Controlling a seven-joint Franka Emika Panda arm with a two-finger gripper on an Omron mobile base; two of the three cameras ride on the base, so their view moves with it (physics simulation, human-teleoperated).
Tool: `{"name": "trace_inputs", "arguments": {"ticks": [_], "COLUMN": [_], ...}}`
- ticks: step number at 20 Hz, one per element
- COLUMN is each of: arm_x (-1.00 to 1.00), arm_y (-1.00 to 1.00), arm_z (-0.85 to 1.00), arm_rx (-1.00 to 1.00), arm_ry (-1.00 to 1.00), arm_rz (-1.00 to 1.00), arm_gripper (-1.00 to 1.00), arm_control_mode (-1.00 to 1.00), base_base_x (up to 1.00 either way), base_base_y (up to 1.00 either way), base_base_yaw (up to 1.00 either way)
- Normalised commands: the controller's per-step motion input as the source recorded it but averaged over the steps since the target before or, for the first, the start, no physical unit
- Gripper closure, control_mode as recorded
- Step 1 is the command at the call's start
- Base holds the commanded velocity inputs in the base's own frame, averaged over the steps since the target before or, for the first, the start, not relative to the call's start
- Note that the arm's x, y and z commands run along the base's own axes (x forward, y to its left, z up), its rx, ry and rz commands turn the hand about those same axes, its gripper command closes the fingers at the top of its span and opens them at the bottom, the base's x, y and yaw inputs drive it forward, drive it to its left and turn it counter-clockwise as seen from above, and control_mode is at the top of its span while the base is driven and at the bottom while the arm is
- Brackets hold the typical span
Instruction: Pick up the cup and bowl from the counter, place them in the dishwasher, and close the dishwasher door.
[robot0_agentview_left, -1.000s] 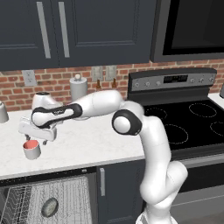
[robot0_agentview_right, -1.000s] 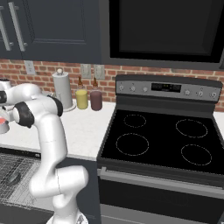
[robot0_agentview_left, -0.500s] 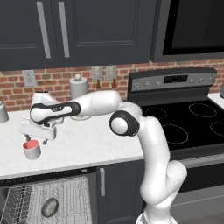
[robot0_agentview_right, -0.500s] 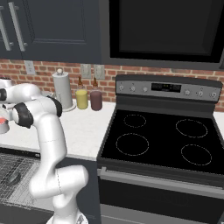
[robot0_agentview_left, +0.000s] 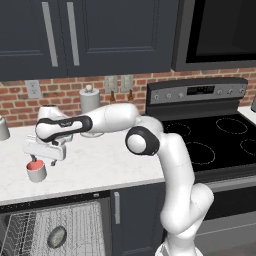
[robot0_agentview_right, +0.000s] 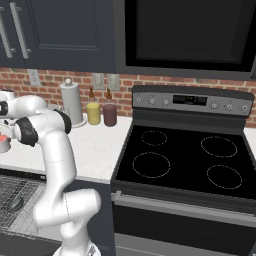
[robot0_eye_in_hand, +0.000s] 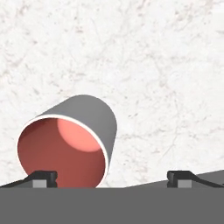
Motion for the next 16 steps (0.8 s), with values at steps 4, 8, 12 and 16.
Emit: {"name": "trace_inputs", "arguments": {"ticks": [4, 8, 12, 16], "arm_x": [0.00, 0.05, 0.04, 0.00], "arm_y": [0.00, 0.04, 0.01, 0.00], "arm_z": [0.00, 0.00, 0.00, -0.03], "arm_rx": [0.00, -0.02, -0.04, -0.02], "arm_ry": [-0.03, -0.17, -0.20, -0.06], "arm_rz": [0.00, 0.00, 0.00, 0.00], "arm_gripper": [-1.00, -1.00, -1.00, -1.00], "arm_control_mode": [-1.00, -1.00, -1.00, -1.00], "base_base_x": [0.00, 0.00, 0.00, 0.00], "base_base_y": [0.00, 0.00, 0.00, 0.00], "base_base_yaw": [0.00, 0.00, 0.00, 0.00]}}
